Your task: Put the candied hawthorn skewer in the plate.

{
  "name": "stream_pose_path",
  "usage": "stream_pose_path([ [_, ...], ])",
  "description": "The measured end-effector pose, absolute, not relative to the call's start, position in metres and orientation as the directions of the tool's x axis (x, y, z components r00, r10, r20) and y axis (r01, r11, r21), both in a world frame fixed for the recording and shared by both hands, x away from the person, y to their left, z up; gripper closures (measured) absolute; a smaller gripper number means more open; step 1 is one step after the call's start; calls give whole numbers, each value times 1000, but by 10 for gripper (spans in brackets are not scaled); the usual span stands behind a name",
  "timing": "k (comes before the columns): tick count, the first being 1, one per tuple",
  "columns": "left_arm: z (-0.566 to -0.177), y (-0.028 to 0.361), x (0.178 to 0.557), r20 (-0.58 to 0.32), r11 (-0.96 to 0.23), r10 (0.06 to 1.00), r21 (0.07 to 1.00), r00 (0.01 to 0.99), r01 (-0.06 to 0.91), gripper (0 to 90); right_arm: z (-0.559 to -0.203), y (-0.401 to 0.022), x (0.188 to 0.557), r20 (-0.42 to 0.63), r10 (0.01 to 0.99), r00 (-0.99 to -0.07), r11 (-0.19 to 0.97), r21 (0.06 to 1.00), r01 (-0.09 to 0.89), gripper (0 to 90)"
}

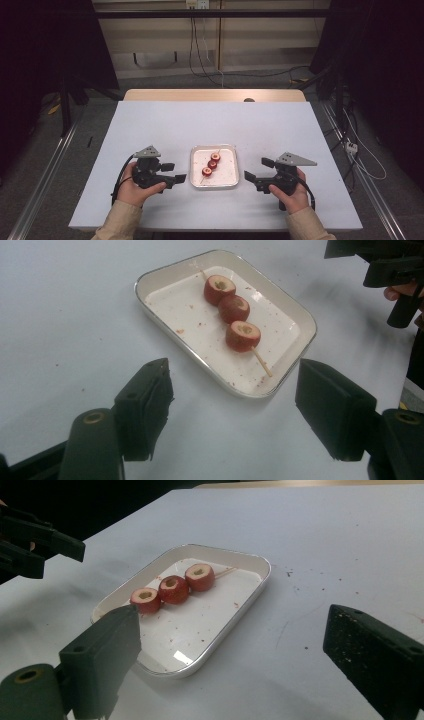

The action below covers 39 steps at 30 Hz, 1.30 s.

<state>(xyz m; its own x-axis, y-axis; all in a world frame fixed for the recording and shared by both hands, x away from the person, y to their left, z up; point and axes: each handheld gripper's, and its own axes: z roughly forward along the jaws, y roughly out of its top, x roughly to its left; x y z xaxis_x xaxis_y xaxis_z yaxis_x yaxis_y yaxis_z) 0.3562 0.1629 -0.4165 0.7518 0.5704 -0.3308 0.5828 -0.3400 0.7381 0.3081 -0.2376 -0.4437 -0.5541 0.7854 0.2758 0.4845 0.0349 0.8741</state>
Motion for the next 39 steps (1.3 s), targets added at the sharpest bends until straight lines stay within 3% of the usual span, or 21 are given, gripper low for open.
stream_pose_path([
  [39,-426,206,360,-297,-324,619,746,727,581,224,-448,-269,296,199,834,-515,83,877,473,75],
])
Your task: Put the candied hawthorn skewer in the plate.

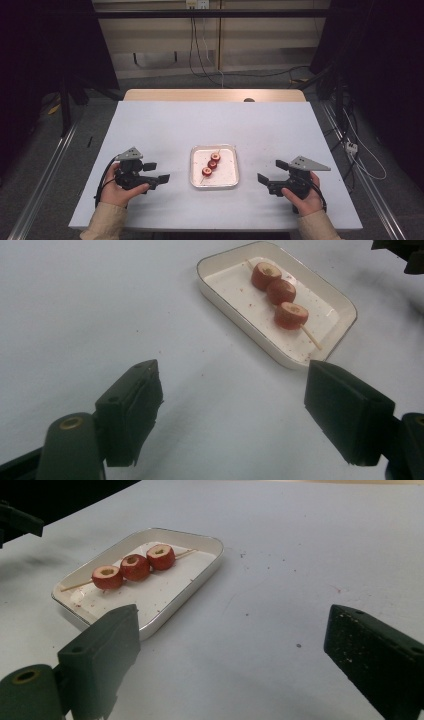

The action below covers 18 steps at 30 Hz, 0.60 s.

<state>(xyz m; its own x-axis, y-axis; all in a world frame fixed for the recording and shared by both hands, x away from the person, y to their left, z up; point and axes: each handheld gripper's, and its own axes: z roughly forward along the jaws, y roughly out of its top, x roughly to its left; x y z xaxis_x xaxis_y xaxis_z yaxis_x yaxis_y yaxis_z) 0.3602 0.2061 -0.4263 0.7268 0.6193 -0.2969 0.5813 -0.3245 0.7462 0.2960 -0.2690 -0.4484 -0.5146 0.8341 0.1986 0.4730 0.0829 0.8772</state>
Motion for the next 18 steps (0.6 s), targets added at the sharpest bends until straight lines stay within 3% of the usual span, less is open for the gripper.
stream_pose_path([
  [18,-432,210,357,-268,-339,635,746,724,574,195,-452,-280,290,206,844,-496,67,876,478,74],
])
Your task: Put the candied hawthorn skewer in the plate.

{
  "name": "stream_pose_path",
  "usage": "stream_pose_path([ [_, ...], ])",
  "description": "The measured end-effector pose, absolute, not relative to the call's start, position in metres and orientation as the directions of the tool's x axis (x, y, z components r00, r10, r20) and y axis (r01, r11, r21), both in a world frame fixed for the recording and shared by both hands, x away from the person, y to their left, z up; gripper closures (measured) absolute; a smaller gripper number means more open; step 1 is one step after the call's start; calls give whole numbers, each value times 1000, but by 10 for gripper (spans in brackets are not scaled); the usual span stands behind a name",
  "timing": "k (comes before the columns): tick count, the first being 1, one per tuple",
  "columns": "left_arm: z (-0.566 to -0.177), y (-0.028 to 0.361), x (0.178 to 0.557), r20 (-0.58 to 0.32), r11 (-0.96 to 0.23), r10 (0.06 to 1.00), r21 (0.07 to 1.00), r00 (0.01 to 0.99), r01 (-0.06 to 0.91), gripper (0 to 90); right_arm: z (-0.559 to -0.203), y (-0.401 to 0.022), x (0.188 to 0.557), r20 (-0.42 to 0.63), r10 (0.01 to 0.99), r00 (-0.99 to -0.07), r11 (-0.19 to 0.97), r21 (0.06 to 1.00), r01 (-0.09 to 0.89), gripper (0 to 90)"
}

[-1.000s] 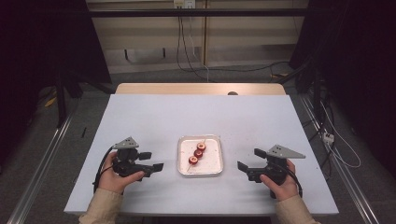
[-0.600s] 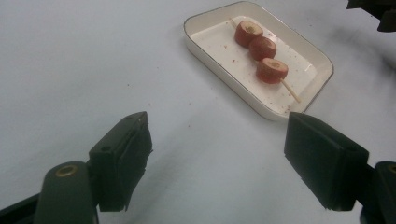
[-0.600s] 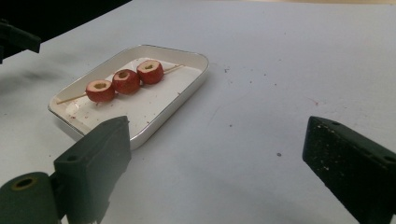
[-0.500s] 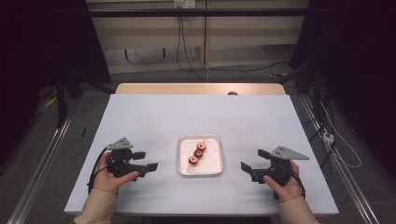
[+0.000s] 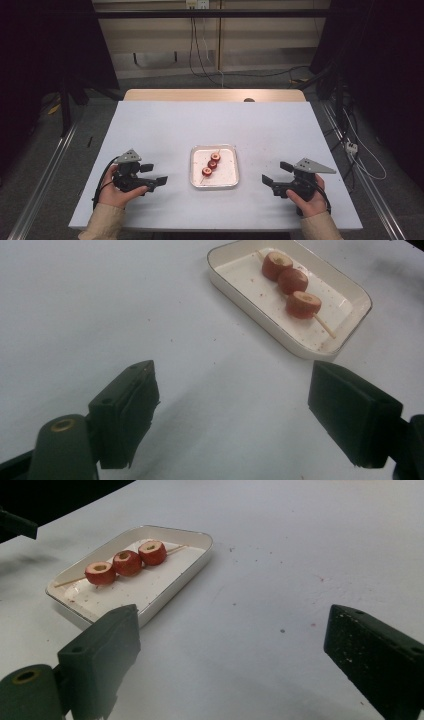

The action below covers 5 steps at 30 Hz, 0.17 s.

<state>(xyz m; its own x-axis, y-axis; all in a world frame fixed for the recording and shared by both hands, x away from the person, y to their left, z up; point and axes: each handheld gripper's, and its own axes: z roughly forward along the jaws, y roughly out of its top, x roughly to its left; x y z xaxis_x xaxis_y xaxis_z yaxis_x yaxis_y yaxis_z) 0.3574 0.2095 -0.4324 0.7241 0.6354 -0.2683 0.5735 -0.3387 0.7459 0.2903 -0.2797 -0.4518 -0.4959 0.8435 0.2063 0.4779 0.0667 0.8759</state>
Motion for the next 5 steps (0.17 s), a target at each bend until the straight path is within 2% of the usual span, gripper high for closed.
stream_pose_path([
  [5,-434,212,360,-257,-340,646,746,718,572,194,-454,-281,291,189,851,-489,83,873,481,70],
])
